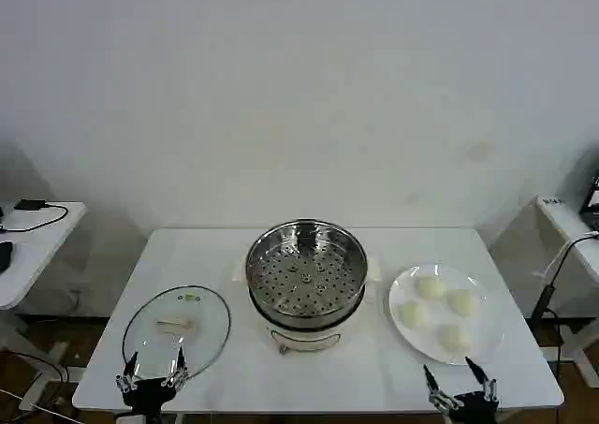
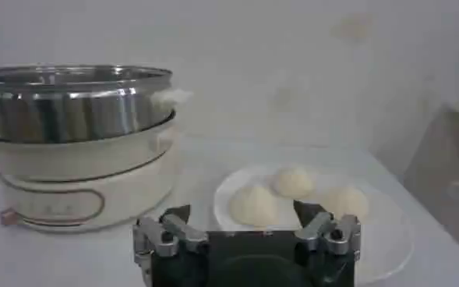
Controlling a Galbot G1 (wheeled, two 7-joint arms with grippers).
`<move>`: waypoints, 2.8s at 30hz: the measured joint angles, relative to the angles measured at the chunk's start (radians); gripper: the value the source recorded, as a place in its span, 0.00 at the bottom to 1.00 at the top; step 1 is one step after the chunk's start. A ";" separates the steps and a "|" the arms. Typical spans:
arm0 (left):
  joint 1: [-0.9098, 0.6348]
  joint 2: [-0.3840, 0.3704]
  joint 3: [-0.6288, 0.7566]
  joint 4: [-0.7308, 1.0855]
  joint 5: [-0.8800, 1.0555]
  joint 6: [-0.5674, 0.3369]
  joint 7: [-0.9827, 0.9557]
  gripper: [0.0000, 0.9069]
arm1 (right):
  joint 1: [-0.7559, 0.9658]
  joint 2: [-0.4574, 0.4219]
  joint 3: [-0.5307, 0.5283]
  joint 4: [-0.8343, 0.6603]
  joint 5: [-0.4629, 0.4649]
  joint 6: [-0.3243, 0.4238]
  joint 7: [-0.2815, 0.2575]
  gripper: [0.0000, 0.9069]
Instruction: Take steamed baozi put them in steamer then cover it.
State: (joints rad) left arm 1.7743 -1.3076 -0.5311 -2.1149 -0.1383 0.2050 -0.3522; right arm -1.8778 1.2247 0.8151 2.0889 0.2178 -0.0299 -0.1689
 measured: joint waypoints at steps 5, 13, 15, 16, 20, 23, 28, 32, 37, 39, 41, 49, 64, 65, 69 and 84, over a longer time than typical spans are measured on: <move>-0.002 0.000 -0.004 -0.016 0.052 0.033 0.011 1.00 | 0.067 -0.097 0.070 -0.027 -0.085 -0.065 -0.063 1.00; -0.009 -0.004 -0.018 -0.034 0.129 0.065 0.050 1.00 | 0.210 -0.278 0.122 -0.126 -0.258 -0.102 -0.227 1.00; -0.008 -0.005 -0.018 -0.036 0.143 0.068 0.056 1.00 | 0.256 -0.331 0.116 -0.161 -0.300 -0.105 -0.277 1.00; -0.007 -0.007 -0.018 -0.037 0.150 0.069 0.059 1.00 | 0.283 -0.359 0.108 -0.180 -0.320 -0.106 -0.304 1.00; -0.002 -0.014 -0.014 -0.039 0.177 0.071 0.069 1.00 | 0.397 -0.459 0.052 -0.257 -0.378 -0.105 -0.401 1.00; -0.001 -0.020 -0.011 -0.039 0.196 0.071 0.071 1.00 | 0.501 -0.530 -0.026 -0.320 -0.404 -0.102 -0.472 1.00; 0.005 -0.026 -0.007 -0.046 0.222 0.074 0.076 1.00 | 0.732 -0.639 -0.237 -0.432 -0.420 -0.086 -0.594 1.00; 0.006 -0.033 -0.006 -0.049 0.236 0.076 0.077 1.00 | 0.959 -0.695 -0.470 -0.519 -0.420 -0.064 -0.678 1.00; 0.006 -0.042 -0.001 -0.050 0.249 0.076 0.077 1.00 | 1.209 -0.722 -0.739 -0.628 -0.430 -0.037 -0.757 1.00; 0.002 -0.046 -0.002 -0.050 0.252 0.076 0.076 1.00 | 1.286 -0.724 -0.825 -0.667 -0.439 -0.027 -0.783 1.00; 0.000 -0.049 -0.004 -0.050 0.254 0.077 0.075 1.00 | 1.354 -0.724 -0.905 -0.703 -0.449 -0.018 -0.803 1.00; -0.010 -0.051 -0.011 -0.058 0.260 0.078 0.076 1.00 | 1.540 -0.677 -1.127 -0.828 -0.468 0.006 -0.851 1.00; -0.011 -0.061 -0.027 -0.052 0.266 0.072 0.075 1.00 | 1.716 -0.499 -1.335 -1.042 -0.505 0.031 -0.881 1.00; -0.011 -0.062 -0.027 -0.051 0.267 0.071 0.075 1.00 | 1.722 -0.489 -1.343 -1.053 -0.508 0.032 -0.881 1.00; -0.012 -0.065 -0.026 -0.052 0.268 0.071 0.076 1.00 | 1.737 -0.453 -1.363 -1.093 -0.512 0.036 -0.879 1.00; 0.006 -0.069 -0.025 -0.051 0.277 0.058 0.069 1.00 | 1.767 -0.383 -1.407 -1.177 -0.525 0.031 -0.871 0.64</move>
State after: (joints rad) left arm 1.7808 -1.3766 -0.5561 -2.1662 0.1382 0.2626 -0.2827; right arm -0.1112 0.8418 -0.5915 0.9122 -0.3071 0.0011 -1.0398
